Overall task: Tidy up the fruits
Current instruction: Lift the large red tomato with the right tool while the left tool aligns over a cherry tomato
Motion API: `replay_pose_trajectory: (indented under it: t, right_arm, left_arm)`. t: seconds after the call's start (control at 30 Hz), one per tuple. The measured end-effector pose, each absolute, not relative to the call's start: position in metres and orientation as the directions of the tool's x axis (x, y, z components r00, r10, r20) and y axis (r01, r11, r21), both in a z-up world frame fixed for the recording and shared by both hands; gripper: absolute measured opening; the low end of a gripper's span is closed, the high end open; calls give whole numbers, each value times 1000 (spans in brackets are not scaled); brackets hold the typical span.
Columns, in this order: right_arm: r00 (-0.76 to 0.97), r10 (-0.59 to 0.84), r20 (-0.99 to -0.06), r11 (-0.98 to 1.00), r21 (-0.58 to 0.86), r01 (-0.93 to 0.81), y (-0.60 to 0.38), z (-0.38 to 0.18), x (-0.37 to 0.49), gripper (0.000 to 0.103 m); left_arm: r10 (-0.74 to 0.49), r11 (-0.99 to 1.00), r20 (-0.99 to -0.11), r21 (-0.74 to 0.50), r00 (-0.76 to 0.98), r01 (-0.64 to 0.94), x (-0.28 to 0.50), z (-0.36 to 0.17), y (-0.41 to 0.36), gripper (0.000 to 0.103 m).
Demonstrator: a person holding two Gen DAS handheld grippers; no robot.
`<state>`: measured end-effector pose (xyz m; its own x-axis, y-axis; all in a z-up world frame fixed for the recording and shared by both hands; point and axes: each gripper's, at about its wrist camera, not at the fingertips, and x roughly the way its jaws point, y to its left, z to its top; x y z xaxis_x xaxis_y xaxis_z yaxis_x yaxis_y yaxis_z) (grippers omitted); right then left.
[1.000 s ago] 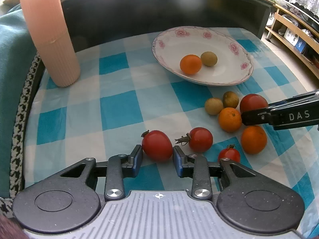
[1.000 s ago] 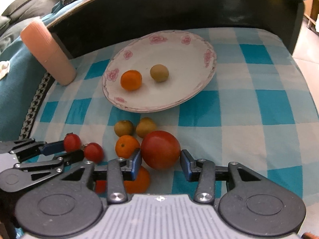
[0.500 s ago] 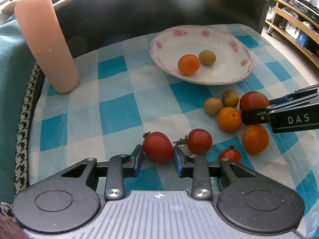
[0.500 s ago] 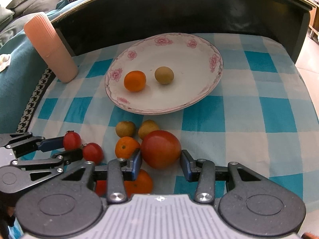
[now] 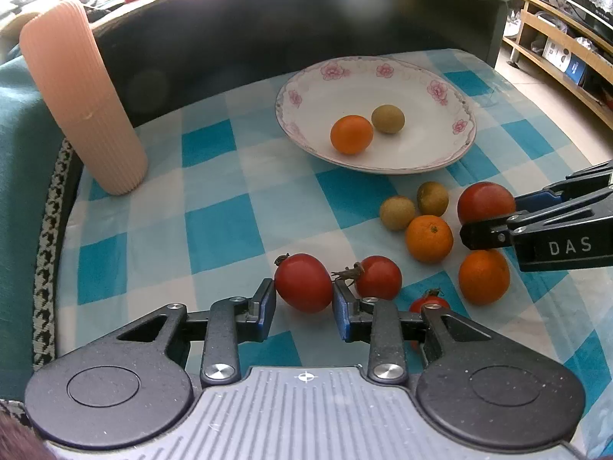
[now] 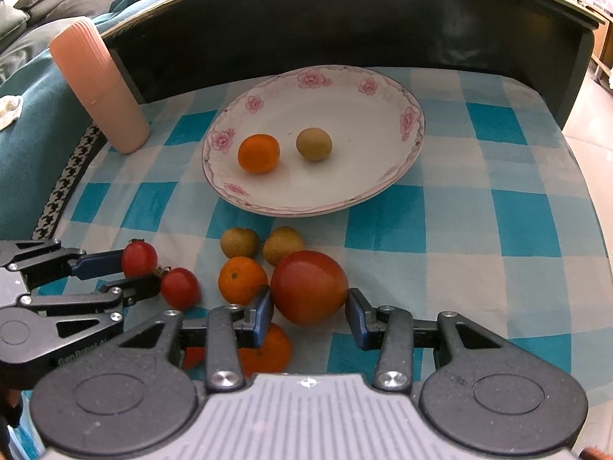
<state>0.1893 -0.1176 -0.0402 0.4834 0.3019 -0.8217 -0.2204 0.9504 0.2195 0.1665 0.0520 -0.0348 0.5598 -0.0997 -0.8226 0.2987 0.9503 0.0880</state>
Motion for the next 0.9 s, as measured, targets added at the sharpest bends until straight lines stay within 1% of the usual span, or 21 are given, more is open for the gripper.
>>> replay_pose_trajectory:
  t: [0.6, 0.9]
  right_arm:
    - [506, 309, -805, 946, 207, -249, -116, -30, 182, 55]
    - [520, 318, -793, 942, 201, -270, -110, -21, 181, 55]
  left_arm:
    - [-98, 940, -813, 113, 574, 321, 168, -30, 44, 40]
    - [-118, 936, -797, 110, 593, 333, 168, -22, 36, 40]
